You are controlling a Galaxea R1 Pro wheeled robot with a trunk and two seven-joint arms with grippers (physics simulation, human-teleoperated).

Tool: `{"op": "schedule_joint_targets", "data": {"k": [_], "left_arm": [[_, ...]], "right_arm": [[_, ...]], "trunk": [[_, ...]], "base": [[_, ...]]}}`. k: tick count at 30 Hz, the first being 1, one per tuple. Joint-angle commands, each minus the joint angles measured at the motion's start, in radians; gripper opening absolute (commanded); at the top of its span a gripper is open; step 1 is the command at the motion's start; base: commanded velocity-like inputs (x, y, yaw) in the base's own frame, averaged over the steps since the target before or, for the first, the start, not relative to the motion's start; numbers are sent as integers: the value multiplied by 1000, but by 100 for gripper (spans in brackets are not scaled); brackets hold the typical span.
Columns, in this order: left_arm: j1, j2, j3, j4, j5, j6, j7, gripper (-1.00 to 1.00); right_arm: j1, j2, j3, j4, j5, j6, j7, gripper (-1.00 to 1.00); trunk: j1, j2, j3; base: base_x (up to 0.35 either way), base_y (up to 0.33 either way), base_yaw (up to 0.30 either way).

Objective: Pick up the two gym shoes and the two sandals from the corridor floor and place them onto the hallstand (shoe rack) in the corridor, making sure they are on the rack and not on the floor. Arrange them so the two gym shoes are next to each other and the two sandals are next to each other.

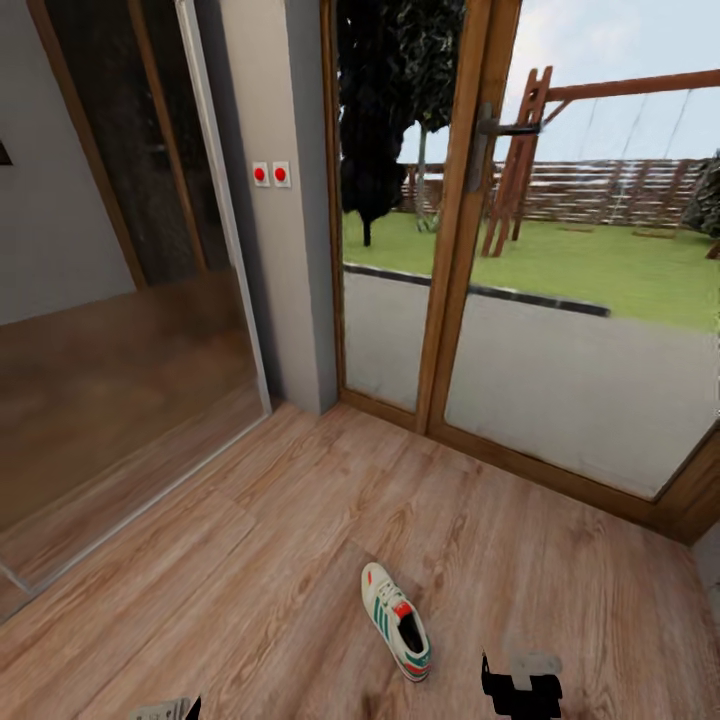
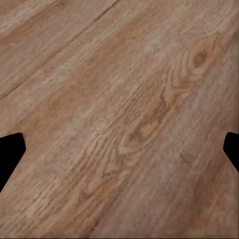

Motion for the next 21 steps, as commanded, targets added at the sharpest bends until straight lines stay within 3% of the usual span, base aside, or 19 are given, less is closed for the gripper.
{"op": "schedule_joint_targets", "data": {"k": [1, 8, 21], "left_arm": [[0, 0, 4, 1, 9, -1, -10, 100], [0, 0, 4, 1, 9, -1, -10, 100], [0, 0, 3, 1, 9, -1, -10, 100]], "right_arm": [[-1, 0, -8, 1, 11, -3, -3, 100], [-1, 0, -8, 1, 11, -3, -3, 100], [-1, 0, -9, 1, 11, -3, -3, 100]], "trunk": [[-1, 0, -1], [-1, 0, -1], [-1, 0, -1]], "base": [[-280, -61, 0], [-151, -36, 0], [-17, -4, 0]]}}
